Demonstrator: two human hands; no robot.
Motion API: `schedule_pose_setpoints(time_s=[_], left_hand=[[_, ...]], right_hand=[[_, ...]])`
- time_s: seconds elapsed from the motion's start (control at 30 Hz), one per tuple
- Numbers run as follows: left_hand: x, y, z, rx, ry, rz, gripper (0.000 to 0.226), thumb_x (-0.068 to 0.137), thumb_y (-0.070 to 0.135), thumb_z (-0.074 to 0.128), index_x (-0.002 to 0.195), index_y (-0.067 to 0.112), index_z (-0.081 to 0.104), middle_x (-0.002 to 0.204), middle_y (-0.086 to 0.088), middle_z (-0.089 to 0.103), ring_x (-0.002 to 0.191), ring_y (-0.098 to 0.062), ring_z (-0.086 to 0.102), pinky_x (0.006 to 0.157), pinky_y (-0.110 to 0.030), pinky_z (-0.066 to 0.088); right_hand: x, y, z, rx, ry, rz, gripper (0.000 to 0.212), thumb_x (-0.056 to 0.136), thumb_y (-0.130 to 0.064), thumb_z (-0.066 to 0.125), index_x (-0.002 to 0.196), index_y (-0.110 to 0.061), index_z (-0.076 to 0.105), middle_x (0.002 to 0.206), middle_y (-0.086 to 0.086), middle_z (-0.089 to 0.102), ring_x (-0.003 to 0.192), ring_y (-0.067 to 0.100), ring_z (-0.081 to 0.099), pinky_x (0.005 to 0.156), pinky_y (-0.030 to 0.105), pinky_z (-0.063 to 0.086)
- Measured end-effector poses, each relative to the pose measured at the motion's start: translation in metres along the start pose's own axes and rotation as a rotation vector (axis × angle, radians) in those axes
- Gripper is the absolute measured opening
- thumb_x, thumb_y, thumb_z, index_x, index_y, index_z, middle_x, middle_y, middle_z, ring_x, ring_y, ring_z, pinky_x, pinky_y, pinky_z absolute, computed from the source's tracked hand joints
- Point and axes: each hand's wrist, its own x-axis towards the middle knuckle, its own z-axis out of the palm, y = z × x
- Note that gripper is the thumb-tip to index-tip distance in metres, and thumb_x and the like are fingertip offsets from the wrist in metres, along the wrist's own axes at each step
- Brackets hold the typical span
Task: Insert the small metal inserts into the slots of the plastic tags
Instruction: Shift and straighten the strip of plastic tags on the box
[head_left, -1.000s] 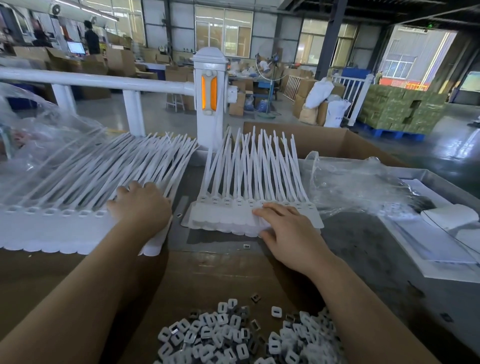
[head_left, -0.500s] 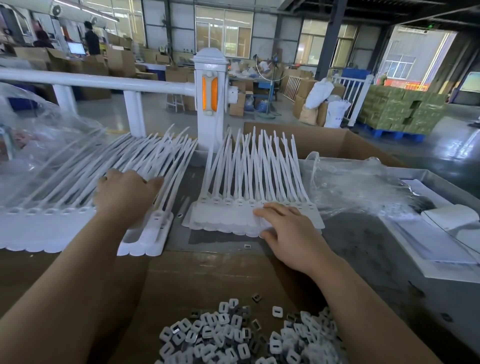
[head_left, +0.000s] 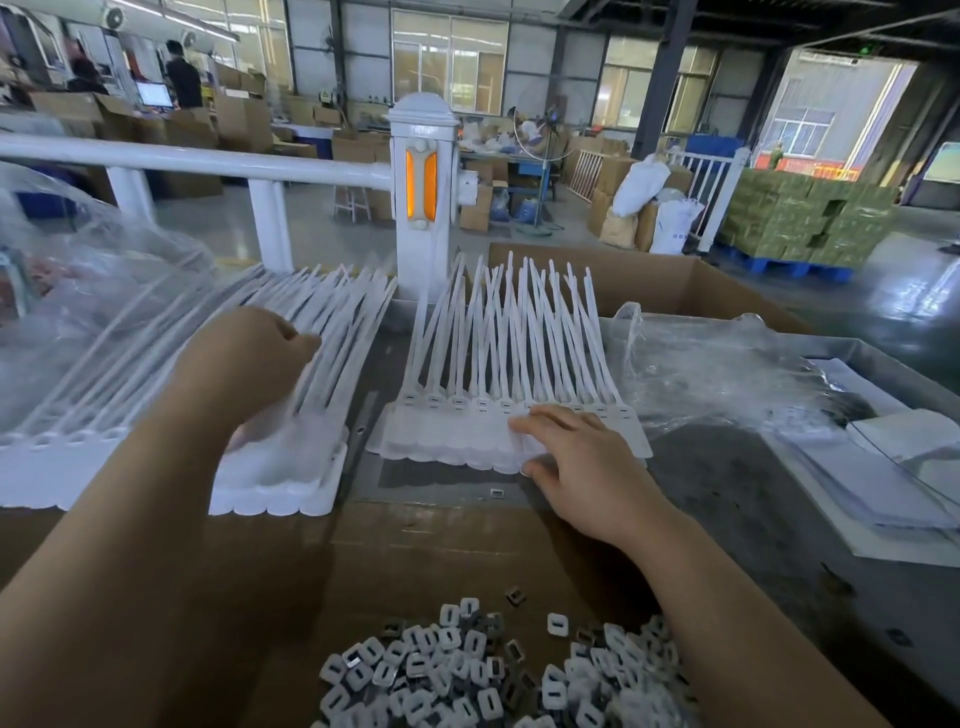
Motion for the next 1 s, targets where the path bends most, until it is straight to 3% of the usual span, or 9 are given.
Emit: schedule_pose_setpoints(time_s=[0.13, 0.27, 0.37, 0.47, 0.57, 0.7, 0.83, 0.9, 1.0], left_hand=[[-0.007, 0.009, 0.006, 0.054, 0.045, 0.044, 0.039, 0.098, 0.032, 0.049, 0.084, 0.003, 0.07, 0.076, -0.015, 0.064, 0.069, -0.031, 0.06, 0.064, -0.032, 0.046], [-0.012, 0.019, 0.011, -0.015, 0.176, 0.028, 0.045, 0.103, 0.034, 0.038, 0.103, -0.002, 0.066, 0.112, -0.024, 0.053, 0.087, -0.041, 0.058, 0.083, -0.045, 0.048], [-0.019, 0.036, 0.012, -0.104, 0.25, 0.041, 0.049, 0.103, 0.038, 0.039, 0.103, -0.003, 0.066, 0.12, -0.023, 0.047, 0.091, -0.042, 0.057, 0.086, -0.047, 0.045], [-0.033, 0.062, 0.013, -0.163, 0.326, 0.114, 0.05, 0.102, 0.046, 0.042, 0.101, 0.001, 0.065, 0.121, -0.018, 0.046, 0.09, -0.039, 0.059, 0.085, -0.047, 0.049], [-0.055, 0.088, 0.013, -0.054, 0.465, 0.257, 0.053, 0.098, 0.052, 0.044, 0.094, 0.004, 0.063, 0.113, -0.017, 0.051, 0.085, -0.032, 0.058, 0.074, -0.043, 0.049], [-0.079, 0.116, 0.018, -0.082, 0.496, 0.52, 0.05, 0.093, 0.053, 0.049, 0.082, 0.006, 0.066, 0.096, -0.013, 0.056, 0.081, -0.029, 0.057, 0.068, -0.04, 0.044], [-0.081, 0.121, 0.02, -0.228, 0.376, 0.72, 0.041, 0.094, 0.043, 0.05, 0.093, 0.008, 0.071, 0.096, -0.009, 0.057, 0.089, -0.027, 0.058, 0.075, -0.037, 0.042], [-0.082, 0.12, 0.018, -0.293, 0.375, 0.732, 0.034, 0.095, 0.039, 0.049, 0.101, 0.011, 0.066, 0.098, -0.005, 0.058, 0.091, -0.024, 0.057, 0.078, -0.035, 0.042], [-0.084, 0.114, 0.015, -0.314, 0.342, 0.971, 0.027, 0.097, 0.034, 0.051, 0.076, 0.018, 0.055, 0.07, 0.005, 0.052, 0.062, -0.015, 0.05, 0.057, -0.031, 0.041]], right_hand=[[0.001, 0.0, 0.001, 0.003, 0.005, -0.001, 0.048, 0.101, -0.031, 0.054, 0.147, -0.038, 0.043, 0.158, -0.012, 0.034, 0.143, 0.017, 0.032, 0.117, 0.038, 0.028], [0.0, 0.0, 0.001, 0.008, 0.014, -0.006, 0.048, 0.101, -0.031, 0.054, 0.147, -0.038, 0.043, 0.158, -0.012, 0.034, 0.143, 0.016, 0.032, 0.116, 0.038, 0.028], [0.001, -0.002, -0.001, 0.018, -0.001, 0.011, 0.045, 0.1, -0.034, 0.055, 0.145, -0.037, 0.047, 0.156, -0.012, 0.038, 0.143, 0.015, 0.033, 0.116, 0.036, 0.028], [0.001, -0.017, -0.018, 0.384, 0.017, 0.063, 0.041, 0.095, -0.054, 0.052, 0.13, -0.035, 0.061, 0.137, -0.015, 0.059, 0.129, 0.006, 0.049, 0.111, 0.031, 0.035], [-0.003, -0.033, -0.04, 0.863, -0.129, -0.023, 0.05, 0.08, -0.073, 0.048, 0.119, -0.045, 0.064, 0.115, -0.023, 0.07, 0.109, -0.003, 0.062, 0.095, 0.027, 0.05], [-0.007, -0.041, -0.047, 1.111, -0.263, -0.117, 0.037, 0.086, -0.039, 0.071, 0.12, -0.043, 0.059, 0.114, -0.025, 0.07, 0.109, -0.002, 0.064, 0.087, 0.014, 0.051], [-0.005, -0.039, -0.044, 1.273, -0.173, -0.026, 0.022, 0.088, -0.022, 0.064, 0.102, -0.035, 0.076, 0.104, -0.004, 0.075, 0.105, 0.016, 0.069, 0.083, 0.027, 0.056], [-0.001, -0.029, -0.046, 1.391, -0.09, 0.098, 0.024, 0.093, -0.016, 0.062, 0.106, -0.03, 0.076, 0.106, 0.007, 0.075, 0.101, 0.026, 0.071, 0.077, 0.037, 0.059], [0.002, -0.01, -0.051, 1.476, 0.022, 0.294, 0.025, 0.093, -0.01, 0.058, 0.109, -0.017, 0.076, 0.11, 0.017, 0.073, 0.097, 0.033, 0.071, 0.068, 0.044, 0.059]])
